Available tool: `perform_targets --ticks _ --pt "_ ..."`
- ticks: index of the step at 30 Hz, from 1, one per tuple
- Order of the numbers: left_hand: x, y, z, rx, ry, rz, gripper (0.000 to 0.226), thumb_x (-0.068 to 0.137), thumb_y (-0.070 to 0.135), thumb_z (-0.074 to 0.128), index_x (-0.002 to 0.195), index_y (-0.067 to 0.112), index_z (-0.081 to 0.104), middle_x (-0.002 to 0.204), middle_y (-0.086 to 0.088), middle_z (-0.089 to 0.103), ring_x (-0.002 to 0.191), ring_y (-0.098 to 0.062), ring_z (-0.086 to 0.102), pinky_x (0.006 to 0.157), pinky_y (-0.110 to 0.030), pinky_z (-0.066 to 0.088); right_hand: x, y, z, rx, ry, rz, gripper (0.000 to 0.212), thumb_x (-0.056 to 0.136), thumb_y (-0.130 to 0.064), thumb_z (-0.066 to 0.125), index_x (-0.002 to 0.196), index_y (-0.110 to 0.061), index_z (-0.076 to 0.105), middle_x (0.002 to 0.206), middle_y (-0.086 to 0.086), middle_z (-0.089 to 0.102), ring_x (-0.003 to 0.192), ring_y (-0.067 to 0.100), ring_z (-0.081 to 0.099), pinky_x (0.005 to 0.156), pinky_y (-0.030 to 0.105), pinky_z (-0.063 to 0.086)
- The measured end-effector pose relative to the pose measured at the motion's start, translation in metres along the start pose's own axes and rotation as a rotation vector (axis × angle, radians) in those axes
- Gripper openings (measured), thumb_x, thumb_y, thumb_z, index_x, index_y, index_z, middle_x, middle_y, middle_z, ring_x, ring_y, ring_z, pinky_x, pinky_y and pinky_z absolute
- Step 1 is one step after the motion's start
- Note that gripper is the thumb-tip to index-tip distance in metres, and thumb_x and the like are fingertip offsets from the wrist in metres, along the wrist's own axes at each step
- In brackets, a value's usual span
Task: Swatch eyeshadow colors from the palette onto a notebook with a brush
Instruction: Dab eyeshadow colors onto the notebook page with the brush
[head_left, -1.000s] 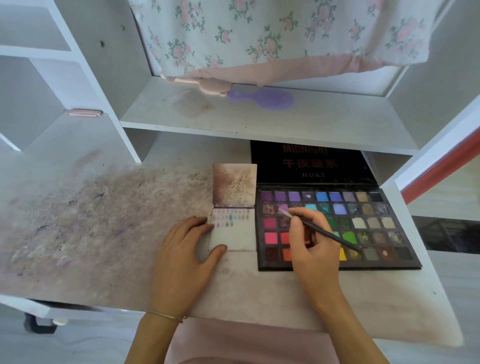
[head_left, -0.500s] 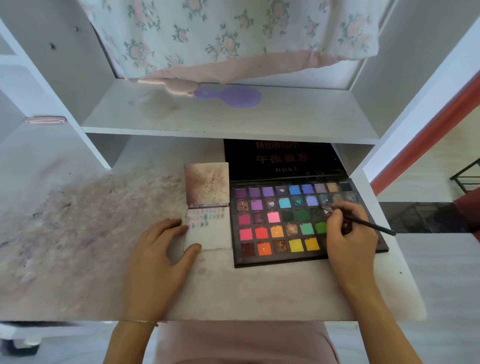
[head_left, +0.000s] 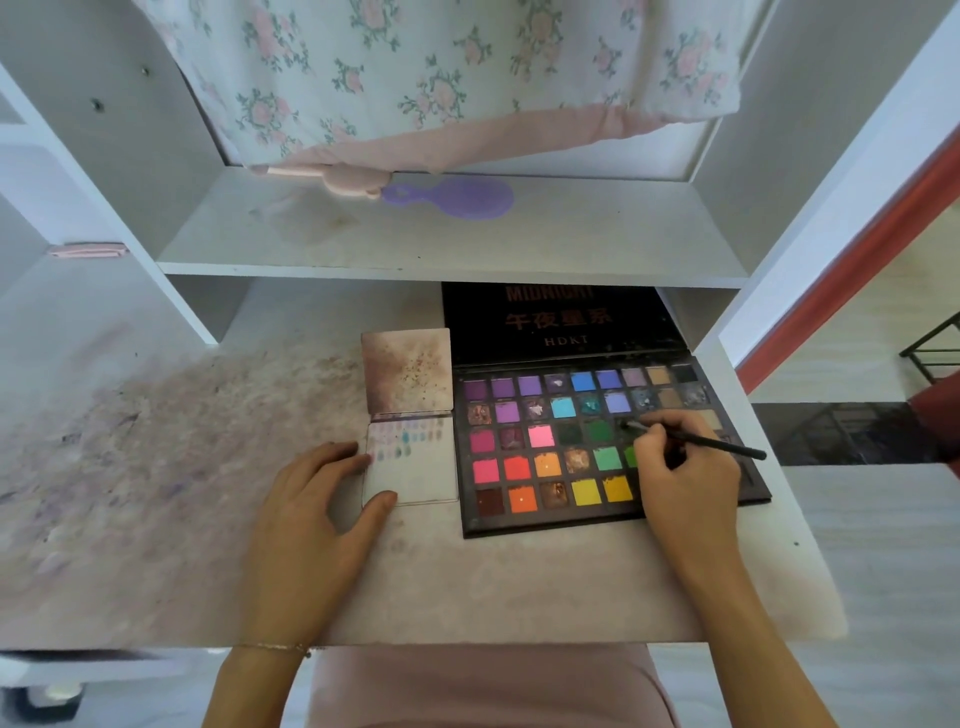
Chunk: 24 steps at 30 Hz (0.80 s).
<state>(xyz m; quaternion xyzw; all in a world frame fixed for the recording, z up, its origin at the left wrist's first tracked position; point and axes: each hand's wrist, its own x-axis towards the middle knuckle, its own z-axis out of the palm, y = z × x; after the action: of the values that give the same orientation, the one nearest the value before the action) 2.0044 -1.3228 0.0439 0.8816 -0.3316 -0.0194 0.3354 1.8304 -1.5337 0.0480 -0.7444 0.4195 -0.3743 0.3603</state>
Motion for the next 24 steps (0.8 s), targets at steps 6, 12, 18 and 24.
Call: perform_targets --ticks 6,12,18,24 --pt "0.000 -0.001 -0.001 0.005 0.000 -0.006 0.034 0.075 0.025 0.072 0.107 0.016 0.065 0.119 0.003 0.057 0.112 -0.012 0.045 0.092 -0.028 0.034 0.001 -0.002 0.001 -0.011 0.008 0.006 0.015 0.086 -0.003 0.051 0.085 -0.017 0.056 0.073 -0.007 0.057 0.070 0.004 0.056 0.054 0.010 0.044" --pt "0.000 -0.001 0.000 0.002 -0.011 -0.004 0.034 0.075 0.025 0.071 0.107 0.016 0.065 0.120 0.003 0.057 0.112 -0.015 0.046 0.094 -0.028 0.033 0.000 -0.005 -0.001 0.001 -0.002 -0.001 0.020 0.086 -0.003 0.051 0.083 -0.022 0.054 0.074 -0.008 0.057 0.071 0.005 0.057 0.056 0.010 0.045" --pt "0.000 -0.001 0.001 -0.005 -0.008 -0.010 0.034 0.075 0.026 0.072 0.107 0.017 0.065 0.120 0.004 0.057 0.112 -0.013 0.045 0.095 -0.026 0.032 -0.004 -0.016 0.001 0.103 -0.042 -0.025 0.037 0.085 0.002 0.050 0.077 -0.034 0.049 0.070 -0.005 0.056 0.064 0.001 0.056 0.049 0.009 0.044" --pt "-0.001 0.001 0.002 -0.007 0.009 -0.002 0.034 0.075 0.026 0.072 0.107 0.017 0.065 0.119 0.005 0.056 0.112 -0.013 0.047 0.095 -0.026 0.033 -0.020 -0.038 0.028 0.229 -0.200 -0.048 0.029 0.085 0.000 0.053 0.076 -0.028 0.050 0.055 0.001 0.050 0.050 0.006 0.047 0.043 0.017 0.039"
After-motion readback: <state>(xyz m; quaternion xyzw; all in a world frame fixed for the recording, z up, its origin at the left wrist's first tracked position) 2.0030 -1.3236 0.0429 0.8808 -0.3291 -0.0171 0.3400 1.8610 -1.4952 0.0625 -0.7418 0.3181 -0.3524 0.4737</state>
